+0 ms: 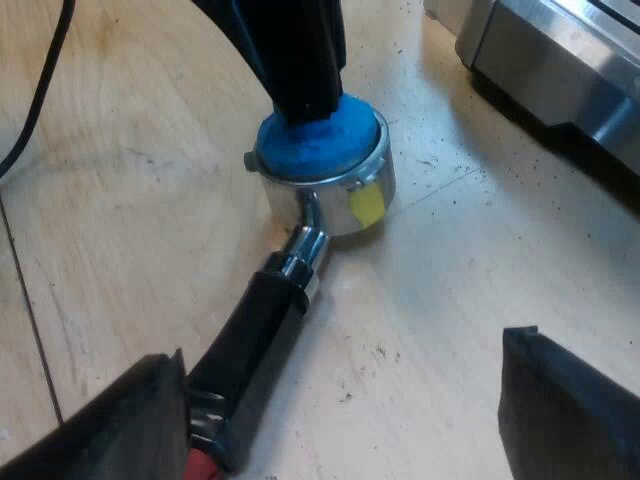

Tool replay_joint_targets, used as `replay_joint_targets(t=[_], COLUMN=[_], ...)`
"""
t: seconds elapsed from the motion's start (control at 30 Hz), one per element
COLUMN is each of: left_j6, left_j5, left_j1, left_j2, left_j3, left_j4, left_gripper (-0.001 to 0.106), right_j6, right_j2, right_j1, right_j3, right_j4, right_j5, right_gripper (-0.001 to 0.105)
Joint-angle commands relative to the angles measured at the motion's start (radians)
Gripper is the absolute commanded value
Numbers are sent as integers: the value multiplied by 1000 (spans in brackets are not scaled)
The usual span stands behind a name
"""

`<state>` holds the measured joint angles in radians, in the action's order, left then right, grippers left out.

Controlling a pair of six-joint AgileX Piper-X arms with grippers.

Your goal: Grind coffee beans and then tamp

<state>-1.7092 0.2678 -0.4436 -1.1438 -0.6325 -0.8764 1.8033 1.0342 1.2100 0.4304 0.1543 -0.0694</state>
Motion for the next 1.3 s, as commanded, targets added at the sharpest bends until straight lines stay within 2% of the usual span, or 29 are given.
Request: replay_joint_targets(t=[0.03,0.53,0.7,1.07,1.3], left_j6=[-13,-14,-14,-14,-14], left_j5=[9,-10,-85,-87,-87], left_j1=[-4,-4,-4,-4,-4], left_j2=[-3,-86,-87,-87,-87], left_j3=[-1,0,30,123,129], left_j4=[22,20,35,78,78], left_gripper=[0,0,0,0,0], right_j6=[-6,-6,-6,-6,-6], right_j2=[-1,-1,-1,-1,-1], right_j1=[3,3,3,3,3], right_j3=[-1,-1,-1,-1,-1], right_j4=[7,7,7,7,7], right_j5=[7,7,7,7,7], right_gripper=[66,66,66,66,66])
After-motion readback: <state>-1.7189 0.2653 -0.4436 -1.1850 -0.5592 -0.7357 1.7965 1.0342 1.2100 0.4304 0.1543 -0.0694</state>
